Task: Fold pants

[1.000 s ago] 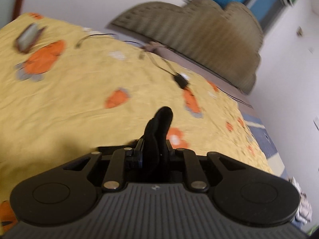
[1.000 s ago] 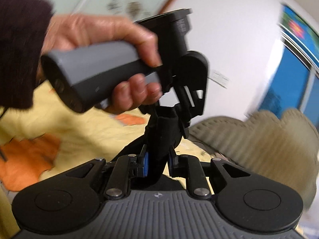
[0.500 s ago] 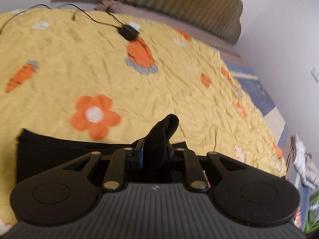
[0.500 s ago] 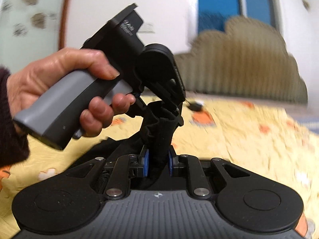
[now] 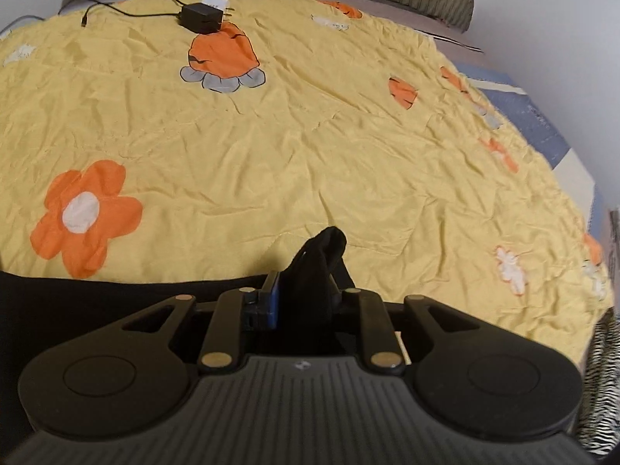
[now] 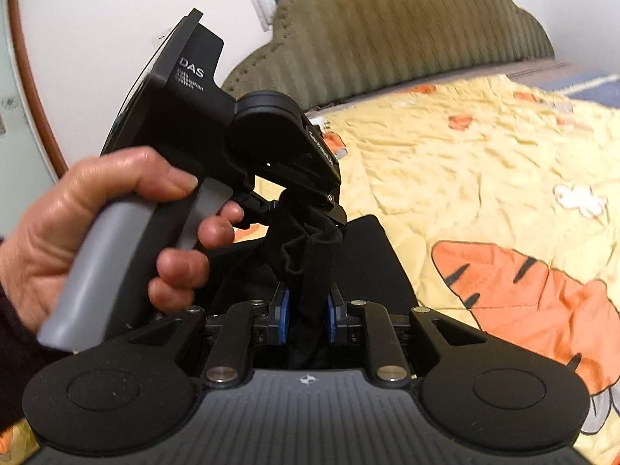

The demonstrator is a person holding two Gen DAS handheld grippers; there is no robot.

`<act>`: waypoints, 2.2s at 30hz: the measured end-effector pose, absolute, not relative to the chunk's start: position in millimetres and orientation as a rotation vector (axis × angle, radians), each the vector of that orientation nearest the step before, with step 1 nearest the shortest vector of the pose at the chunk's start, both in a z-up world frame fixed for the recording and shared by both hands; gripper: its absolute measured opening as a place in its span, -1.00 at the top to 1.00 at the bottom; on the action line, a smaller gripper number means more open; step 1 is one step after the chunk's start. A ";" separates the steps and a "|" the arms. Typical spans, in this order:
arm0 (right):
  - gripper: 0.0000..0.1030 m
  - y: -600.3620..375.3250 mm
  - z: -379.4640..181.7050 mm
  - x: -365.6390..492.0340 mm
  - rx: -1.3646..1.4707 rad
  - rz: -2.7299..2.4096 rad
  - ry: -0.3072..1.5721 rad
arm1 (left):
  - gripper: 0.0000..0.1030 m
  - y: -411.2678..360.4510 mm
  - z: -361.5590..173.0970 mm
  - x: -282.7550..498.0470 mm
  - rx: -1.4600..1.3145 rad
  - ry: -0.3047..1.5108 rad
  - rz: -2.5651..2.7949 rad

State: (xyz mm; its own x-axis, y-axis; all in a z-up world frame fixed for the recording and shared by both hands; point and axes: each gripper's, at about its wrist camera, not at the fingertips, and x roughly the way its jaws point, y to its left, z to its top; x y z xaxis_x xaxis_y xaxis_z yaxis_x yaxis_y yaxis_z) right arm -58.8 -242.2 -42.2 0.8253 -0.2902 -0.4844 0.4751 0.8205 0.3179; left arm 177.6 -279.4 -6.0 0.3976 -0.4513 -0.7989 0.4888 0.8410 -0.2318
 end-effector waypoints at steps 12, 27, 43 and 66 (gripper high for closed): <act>0.64 -282.9 -46.8 -71.1 0.707 -0.382 0.463 | -0.34 -287.3 26.4 153.9 0.098 0.683 -0.498; 0.51 -233.2 9.0 -94.6 0.268 -0.387 0.408 | -0.57 -150.1 31.2 96.9 0.173 0.534 -0.359; -0.06 -217.9 25.3 -32.1 0.073 -0.425 0.462 | -0.69 -102.5 6.5 138.3 0.141 0.606 -0.351; -0.41 -200.3 6.1 -10.0 0.020 -0.343 0.520 | -0.68 -21.3 -35.1 56.1 0.072 0.756 -0.289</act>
State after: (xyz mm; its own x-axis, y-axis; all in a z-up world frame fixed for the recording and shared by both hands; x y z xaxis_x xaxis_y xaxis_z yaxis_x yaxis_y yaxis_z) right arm -10.0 -200.3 6.1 0.8124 -0.3158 -0.4901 0.3259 0.9430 -0.0675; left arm 56.1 -21.3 -35.1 0.6904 -0.2324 -0.6851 0.2842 0.9580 -0.0386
